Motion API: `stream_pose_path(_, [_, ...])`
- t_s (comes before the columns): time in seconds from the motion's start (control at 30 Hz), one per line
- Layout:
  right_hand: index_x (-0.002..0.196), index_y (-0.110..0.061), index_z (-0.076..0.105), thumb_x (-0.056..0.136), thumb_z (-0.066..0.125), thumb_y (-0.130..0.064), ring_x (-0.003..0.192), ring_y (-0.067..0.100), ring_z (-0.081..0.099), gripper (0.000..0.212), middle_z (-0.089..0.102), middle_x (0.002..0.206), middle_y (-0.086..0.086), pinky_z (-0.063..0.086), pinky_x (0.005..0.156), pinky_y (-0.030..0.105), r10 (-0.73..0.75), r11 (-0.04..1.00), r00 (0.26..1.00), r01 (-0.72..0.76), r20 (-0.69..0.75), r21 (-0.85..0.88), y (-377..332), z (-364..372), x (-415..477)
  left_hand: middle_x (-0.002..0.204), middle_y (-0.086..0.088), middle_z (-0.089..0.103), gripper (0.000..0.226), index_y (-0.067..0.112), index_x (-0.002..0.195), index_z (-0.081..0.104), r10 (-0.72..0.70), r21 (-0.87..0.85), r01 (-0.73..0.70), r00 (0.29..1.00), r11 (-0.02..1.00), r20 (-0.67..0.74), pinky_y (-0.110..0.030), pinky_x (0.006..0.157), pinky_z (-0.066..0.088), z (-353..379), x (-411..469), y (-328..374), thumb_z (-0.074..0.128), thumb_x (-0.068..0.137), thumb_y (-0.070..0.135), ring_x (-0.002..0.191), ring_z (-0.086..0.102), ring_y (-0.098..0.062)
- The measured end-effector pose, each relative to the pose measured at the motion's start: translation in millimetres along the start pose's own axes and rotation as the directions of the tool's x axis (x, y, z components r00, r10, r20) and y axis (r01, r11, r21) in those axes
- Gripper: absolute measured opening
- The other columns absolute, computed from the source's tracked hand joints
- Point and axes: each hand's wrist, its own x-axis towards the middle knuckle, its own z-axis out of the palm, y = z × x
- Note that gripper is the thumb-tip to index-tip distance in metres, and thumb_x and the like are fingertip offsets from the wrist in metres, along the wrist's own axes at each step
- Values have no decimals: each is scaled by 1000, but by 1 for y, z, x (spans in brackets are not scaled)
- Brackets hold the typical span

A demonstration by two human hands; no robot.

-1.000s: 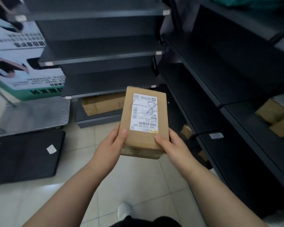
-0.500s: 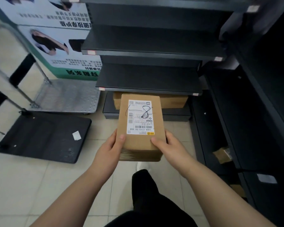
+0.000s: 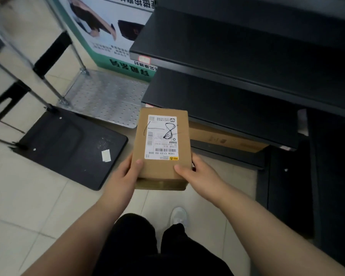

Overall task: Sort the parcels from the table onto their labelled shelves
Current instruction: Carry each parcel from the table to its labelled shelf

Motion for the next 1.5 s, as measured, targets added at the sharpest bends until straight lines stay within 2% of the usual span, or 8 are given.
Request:
stream_pose_path(0.1, [118,-52,40,90,56,-33,101,-2,57,38,58,107,-30,44,85,19,67,998,996,-66,56,-25,-3,16,28,108,19,69,25,34,118,62,-103,-65,102,995,993,-16,-35,100,44,-13,29,-12,47,99,30,105,61,-3])
stream_pose_path(0.23, [130,-42,44,91,55,-34,102,2,58,42,60,115,-20,43,87,21,164,986,985,-163,55,-27,-8,43,75,107,23,63,28,37,119,56,-189,-6,189,981,982,46,-23,87,41,-38,83,-18,41,100,22,108,57,-7])
stream_pose_path(0.4, [131,-41,45,91,56,-27,104,3,58,44,60,116,-22,46,95,29,224,971,974,-225,19,79,-23,75,140,105,27,53,30,46,123,44,-210,144,189,967,971,142,-9,74,33,-75,155,-14,36,101,28,90,48,12])
stream_pose_path(0.53, [132,-38,47,91,58,-25,105,4,60,45,62,115,-21,45,98,31,220,965,975,-216,-13,152,-26,81,198,123,22,58,39,55,127,47,-224,156,194,953,968,206,-28,104,34,-90,224,-15,47,90,43,115,52,-5])
stream_pose_path(0.63, [135,-40,42,94,55,-28,107,-2,56,45,58,117,-27,42,98,27,192,970,981,-188,-12,151,-18,72,238,123,20,62,47,58,120,52,-202,78,188,949,979,242,-44,110,33,-82,271,-25,50,74,54,121,54,-11])
stream_pose_path(1.2, [143,-39,33,97,50,-29,123,8,48,50,52,133,-16,37,109,41,16,999,993,-11,-118,39,56,-8,433,126,9,61,67,36,135,48,-31,24,25,957,999,289,-42,110,36,18,470,-66,50,70,52,119,53,-13])
stream_pose_path(1.43, [150,-30,20,99,40,-37,130,13,41,55,40,147,-5,33,105,28,-28,998,962,13,-271,-58,51,-10,463,132,7,56,49,36,141,41,64,150,-107,961,983,270,-42,111,35,25,514,-57,37,94,50,122,50,-14])
stream_pose_path(1.5, [151,-27,15,101,35,-35,138,13,30,54,24,156,-5,26,106,23,-41,992,945,0,-323,-125,48,-11,460,147,4,43,51,32,149,29,111,261,-171,967,950,229,-30,115,24,26,515,-48,33,99,45,134,39,-15])
